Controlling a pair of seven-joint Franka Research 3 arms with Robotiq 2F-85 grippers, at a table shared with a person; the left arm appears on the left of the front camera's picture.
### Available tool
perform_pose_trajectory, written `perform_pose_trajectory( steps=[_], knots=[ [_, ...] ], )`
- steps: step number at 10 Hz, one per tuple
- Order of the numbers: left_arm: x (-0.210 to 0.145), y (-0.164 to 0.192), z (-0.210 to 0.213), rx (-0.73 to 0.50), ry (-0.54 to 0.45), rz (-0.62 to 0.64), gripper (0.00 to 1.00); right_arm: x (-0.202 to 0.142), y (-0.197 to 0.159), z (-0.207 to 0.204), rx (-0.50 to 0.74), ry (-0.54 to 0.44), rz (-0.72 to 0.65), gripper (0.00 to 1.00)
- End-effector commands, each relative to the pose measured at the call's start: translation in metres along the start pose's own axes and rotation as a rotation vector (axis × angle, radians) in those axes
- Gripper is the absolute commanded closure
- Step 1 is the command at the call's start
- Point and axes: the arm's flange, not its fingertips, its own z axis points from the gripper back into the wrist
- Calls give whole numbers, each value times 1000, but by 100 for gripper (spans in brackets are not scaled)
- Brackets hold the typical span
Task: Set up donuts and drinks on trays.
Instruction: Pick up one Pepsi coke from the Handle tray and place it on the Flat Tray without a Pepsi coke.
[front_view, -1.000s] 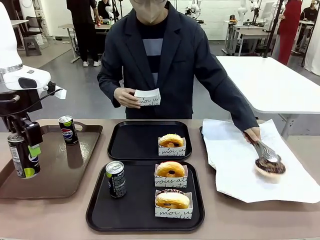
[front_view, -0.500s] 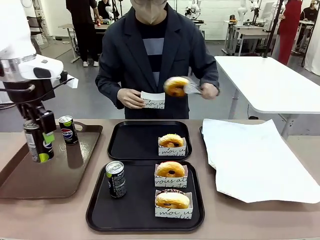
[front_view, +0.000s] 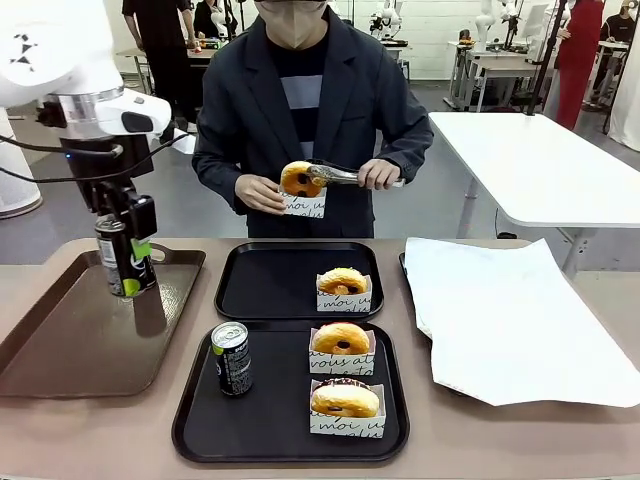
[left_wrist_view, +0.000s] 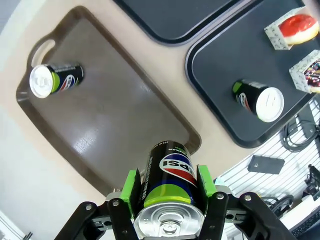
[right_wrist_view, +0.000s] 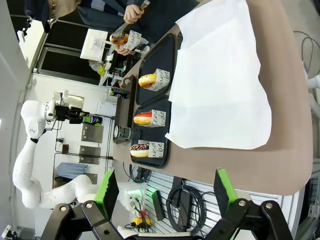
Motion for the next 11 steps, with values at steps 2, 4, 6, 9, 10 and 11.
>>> perform_pose_trajectory(
  steps=[2,4,6,9,10,11],
  knots=[
    [32,1,9,-79,-54,-8,43,4,2,0,33,-22,18,0],
    [59,-1,12,-85,-95,-37,43,4,2,0,33,-22,18,0],
    [82,-1,3,-72,-137,-69,43,4,2,0,33,-22,18,0],
    [117,10,-13,-95,-117,-75,43,4,2,0,33,-22,18,0],
    [99,12,-14,-103,-38,-49,43,4,2,0,33,-22,18,0],
    [68,12,-12,-92,-6,-105,43,4,2,0,33,-22,18,0]
  ],
)
